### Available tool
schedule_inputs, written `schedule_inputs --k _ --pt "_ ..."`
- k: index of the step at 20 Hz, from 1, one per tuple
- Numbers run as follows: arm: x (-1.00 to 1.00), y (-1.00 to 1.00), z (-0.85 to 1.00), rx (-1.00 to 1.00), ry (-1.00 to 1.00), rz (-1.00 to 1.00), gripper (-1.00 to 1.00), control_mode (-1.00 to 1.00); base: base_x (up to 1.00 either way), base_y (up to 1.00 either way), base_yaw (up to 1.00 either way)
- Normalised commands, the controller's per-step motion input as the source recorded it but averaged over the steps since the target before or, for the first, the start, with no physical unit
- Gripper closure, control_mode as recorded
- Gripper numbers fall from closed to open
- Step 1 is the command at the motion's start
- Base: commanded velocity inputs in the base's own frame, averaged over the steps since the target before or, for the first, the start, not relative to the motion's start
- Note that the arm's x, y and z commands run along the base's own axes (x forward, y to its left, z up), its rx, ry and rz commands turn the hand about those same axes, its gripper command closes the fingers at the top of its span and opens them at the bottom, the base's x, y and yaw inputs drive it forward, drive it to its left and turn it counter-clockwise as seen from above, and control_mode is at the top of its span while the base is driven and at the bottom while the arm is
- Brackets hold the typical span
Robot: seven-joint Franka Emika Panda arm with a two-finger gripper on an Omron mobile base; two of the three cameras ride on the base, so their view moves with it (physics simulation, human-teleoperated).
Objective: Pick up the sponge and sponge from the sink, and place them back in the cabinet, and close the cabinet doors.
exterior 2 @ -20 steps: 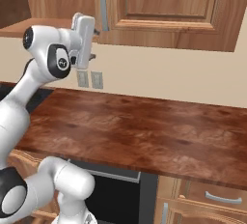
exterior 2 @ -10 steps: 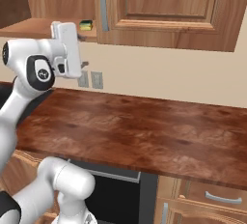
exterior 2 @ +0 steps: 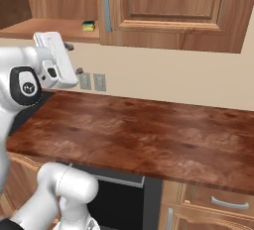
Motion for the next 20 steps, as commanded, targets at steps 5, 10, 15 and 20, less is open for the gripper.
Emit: schedule_inputs --k 5,10,15,20 --pt "-0.42 0.26 0.00 -0.17 0.04 0.14 -1.00 -1.00 0.00 0.00 0.00" --pt "-0.36 0.24 0.00 -0.28 0.01 0.21 -1.00 -1.00 0.00 0.00 0.00" --pt "-0.31 0.23 0.00 -0.32 0.02 0.21 -1.00 -1.00 0.00 0.00 0.00" --pt "-0.26 0.25 0.00 -0.20 -0.07 0.22 -1.00 -1.00 0.00 0.00 0.00"
